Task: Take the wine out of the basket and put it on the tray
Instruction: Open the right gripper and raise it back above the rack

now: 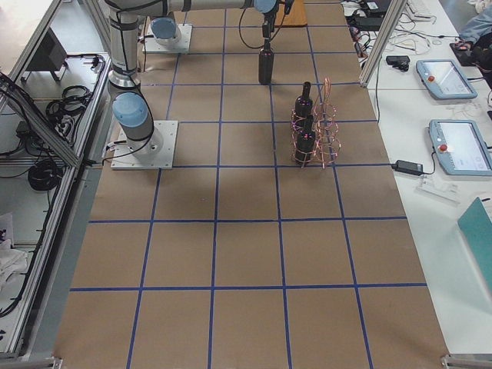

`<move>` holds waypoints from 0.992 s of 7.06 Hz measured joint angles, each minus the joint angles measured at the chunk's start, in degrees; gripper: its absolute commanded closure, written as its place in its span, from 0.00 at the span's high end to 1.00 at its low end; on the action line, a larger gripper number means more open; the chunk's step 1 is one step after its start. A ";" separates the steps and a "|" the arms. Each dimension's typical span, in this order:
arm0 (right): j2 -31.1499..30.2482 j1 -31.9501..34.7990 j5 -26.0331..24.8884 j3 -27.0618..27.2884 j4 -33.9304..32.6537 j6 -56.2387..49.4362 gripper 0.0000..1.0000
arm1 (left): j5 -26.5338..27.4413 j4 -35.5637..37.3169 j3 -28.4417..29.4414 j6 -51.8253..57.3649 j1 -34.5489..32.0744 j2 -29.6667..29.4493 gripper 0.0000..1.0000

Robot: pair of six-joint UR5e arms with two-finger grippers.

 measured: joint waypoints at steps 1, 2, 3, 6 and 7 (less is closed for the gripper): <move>-1.96 -3.35 0.26 -0.03 2.24 -4.17 1.00 | 0.01 0.34 0.39 -0.05 -0.77 -0.31 1.00; -3.93 -7.23 0.74 -0.05 5.35 -9.32 1.00 | -0.05 0.51 0.89 -0.21 -2.21 -0.41 1.00; -5.90 -11.18 1.01 -0.06 8.15 -15.51 1.00 | -0.16 0.73 1.48 -0.97 -4.80 -0.48 1.00; -9.95 -19.59 1.19 0.33 14.30 -30.47 1.00 | -1.40 2.46 2.22 -8.27 -15.18 -1.49 1.00; -10.41 -20.20 1.22 0.52 15.05 -32.52 1.00 | -3.47 2.91 2.21 -10.73 -17.70 -1.73 1.00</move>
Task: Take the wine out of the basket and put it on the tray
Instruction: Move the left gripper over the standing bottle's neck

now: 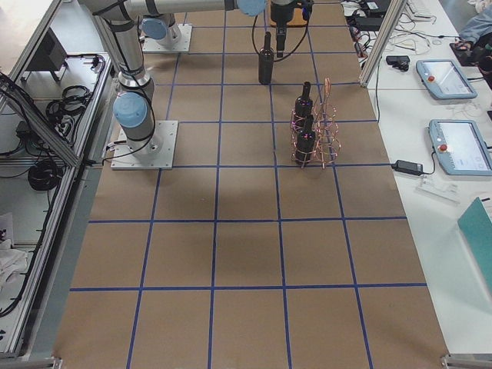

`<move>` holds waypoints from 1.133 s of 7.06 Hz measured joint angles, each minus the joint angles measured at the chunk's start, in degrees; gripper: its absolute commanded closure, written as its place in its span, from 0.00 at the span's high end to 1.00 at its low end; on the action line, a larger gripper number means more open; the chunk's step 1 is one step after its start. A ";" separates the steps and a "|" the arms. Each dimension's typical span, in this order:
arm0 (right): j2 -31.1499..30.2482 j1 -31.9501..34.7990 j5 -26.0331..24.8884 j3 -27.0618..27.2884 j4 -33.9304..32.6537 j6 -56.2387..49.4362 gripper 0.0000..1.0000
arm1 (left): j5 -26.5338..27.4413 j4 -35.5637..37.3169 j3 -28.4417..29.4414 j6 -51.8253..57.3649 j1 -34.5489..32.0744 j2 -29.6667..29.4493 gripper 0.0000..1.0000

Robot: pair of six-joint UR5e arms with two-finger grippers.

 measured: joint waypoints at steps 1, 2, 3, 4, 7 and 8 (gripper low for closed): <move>-0.21 -0.16 0.01 0.10 0.32 -0.86 1.00 | -1.88 0.57 -0.11 -1.59 -2.24 -0.22 1.00; -0.47 -0.16 -0.02 0.28 0.54 -1.12 1.00 | -2.71 1.22 -0.19 -2.65 -4.57 -0.73 1.00; -1.15 -0.17 -0.05 1.03 0.72 -1.21 1.00 | -3.03 2.67 -0.32 -4.24 -6.91 -1.79 1.00; -2.17 -0.18 -0.04 2.51 0.63 -1.34 1.00 | -3.53 4.59 -0.52 -6.40 -8.82 -3.24 1.00; -3.71 -0.17 0.01 4.75 -0.02 -1.38 1.00 | -6.14 7.04 -0.78 -9.72 -11.34 -7.97 1.00; -3.75 -0.17 0.00 4.83 -0.08 -1.32 1.00 | -6.29 7.46 -0.80 -10.19 -11.97 -9.41 0.98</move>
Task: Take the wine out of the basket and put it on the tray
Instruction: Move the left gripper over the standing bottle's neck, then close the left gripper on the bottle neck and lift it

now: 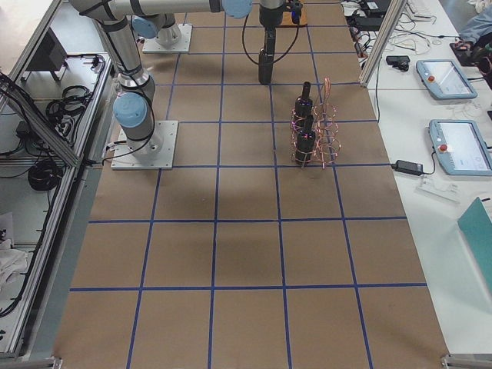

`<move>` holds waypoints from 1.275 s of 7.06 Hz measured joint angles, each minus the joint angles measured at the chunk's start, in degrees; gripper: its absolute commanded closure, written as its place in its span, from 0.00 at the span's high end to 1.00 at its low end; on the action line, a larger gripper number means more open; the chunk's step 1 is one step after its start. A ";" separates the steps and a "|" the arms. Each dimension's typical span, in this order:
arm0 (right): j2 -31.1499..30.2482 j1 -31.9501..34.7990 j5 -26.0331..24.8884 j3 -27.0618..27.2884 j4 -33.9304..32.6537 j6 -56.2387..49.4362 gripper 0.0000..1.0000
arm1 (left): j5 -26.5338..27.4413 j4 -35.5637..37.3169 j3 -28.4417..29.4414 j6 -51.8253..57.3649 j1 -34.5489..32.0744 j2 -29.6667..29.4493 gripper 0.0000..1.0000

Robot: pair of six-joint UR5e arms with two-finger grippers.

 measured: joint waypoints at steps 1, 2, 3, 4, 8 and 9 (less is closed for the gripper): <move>-0.02 0.00 0.00 0.02 -0.03 0.06 1.00 | -0.07 0.46 -0.01 -0.59 -0.60 -1.33 0.87; -0.04 0.00 0.02 0.04 -0.18 0.11 1.00 | -0.10 0.92 -0.04 -0.87 -1.21 -2.52 0.76; -0.07 0.02 0.02 0.04 -0.40 0.33 1.00 | -0.09 1.43 -0.07 -0.74 -1.60 -3.39 0.74; -0.10 0.03 0.05 0.04 -0.51 0.65 1.00 | -0.06 1.74 -0.09 -0.45 -1.75 -3.82 0.74; -1.26 0.12 0.06 0.04 -0.65 0.48 1.00 | 0.00 1.91 -0.10 -0.17 -1.75 -3.99 0.00; -1.41 0.15 0.05 0.04 -0.64 0.23 1.00 | -0.04 1.89 -0.11 -0.02 -1.71 -3.99 0.00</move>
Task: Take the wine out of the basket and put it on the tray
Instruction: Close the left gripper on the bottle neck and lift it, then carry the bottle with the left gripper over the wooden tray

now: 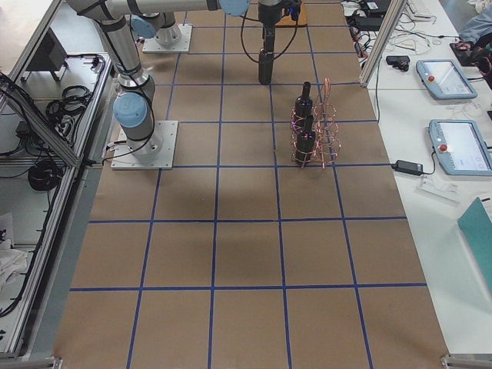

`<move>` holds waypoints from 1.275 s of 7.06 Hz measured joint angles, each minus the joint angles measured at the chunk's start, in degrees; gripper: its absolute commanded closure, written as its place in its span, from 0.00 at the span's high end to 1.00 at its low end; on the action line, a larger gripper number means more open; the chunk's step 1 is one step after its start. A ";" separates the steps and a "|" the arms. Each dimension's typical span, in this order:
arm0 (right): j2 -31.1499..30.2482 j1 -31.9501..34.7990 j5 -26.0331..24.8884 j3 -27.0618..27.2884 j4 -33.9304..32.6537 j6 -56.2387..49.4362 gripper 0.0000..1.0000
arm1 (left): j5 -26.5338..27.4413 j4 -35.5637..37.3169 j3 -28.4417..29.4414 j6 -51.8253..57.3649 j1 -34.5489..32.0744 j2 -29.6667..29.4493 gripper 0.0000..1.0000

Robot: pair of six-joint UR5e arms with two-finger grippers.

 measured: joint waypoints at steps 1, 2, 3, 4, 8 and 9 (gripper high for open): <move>0.11 0.06 -0.02 0.02 0.03 -0.50 1.00 | 0.01 0.00 0.02 0.21 0.07 0.00 0.00; 0.10 0.07 -0.15 0.04 0.06 -1.20 1.00 | -0.01 -0.03 0.20 0.46 0.27 0.01 0.00; -0.08 0.06 -0.36 0.03 0.07 -1.63 1.00 | -0.03 -0.08 0.63 1.43 0.70 0.24 0.00; -0.29 0.04 -0.35 0.01 0.07 -1.76 1.00 | -0.01 -0.25 1.47 3.24 1.98 0.56 0.00; -0.47 0.02 -0.17 0.00 -0.01 -1.83 1.00 | 0.35 -5.43 8.44 18.83 17.42 1.46 0.00; -0.48 0.02 -0.41 0.00 -0.02 -1.86 1.00 | 0.59 -6.33 9.30 23.26 22.54 1.70 0.00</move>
